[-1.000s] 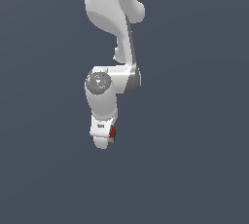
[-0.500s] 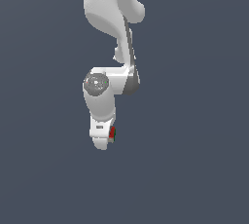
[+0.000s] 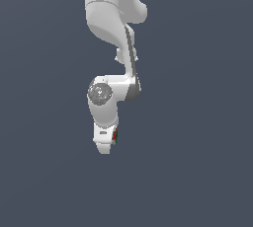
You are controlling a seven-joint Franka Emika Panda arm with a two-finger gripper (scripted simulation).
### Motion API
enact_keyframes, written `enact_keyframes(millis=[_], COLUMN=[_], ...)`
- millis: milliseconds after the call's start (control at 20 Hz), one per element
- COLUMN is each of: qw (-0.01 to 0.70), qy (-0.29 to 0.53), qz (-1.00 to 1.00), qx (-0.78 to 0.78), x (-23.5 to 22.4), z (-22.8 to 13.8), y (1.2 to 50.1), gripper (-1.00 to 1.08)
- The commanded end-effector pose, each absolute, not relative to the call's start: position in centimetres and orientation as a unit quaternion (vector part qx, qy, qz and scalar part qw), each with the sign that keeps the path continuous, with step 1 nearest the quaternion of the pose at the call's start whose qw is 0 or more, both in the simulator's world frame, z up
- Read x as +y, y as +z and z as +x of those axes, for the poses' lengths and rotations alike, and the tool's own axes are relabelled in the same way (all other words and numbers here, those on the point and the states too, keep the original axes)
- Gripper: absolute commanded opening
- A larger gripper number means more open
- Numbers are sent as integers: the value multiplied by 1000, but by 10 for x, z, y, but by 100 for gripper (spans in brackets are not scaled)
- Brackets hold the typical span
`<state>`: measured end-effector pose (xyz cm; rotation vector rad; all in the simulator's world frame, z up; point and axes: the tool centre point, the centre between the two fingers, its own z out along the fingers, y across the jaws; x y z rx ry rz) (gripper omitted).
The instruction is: Pick up the object and move it to a goal position.
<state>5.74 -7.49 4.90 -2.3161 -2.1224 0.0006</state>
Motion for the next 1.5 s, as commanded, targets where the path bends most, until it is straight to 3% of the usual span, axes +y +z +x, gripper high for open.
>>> enact_keyframes(millis=[0, 250, 300, 1000, 1450], qw=[0, 0, 0, 0, 0], qy=[0, 0, 0, 0, 1], qz=[-737, -737, -737, -737, -737], qx=[-676, -676, -676, -676, -676], x=[-75, -75, -75, -71, -21], z=[57, 58, 58, 57, 43], y=[38, 33, 33, 36, 64], gripper=[100, 100, -100, -100, -100])
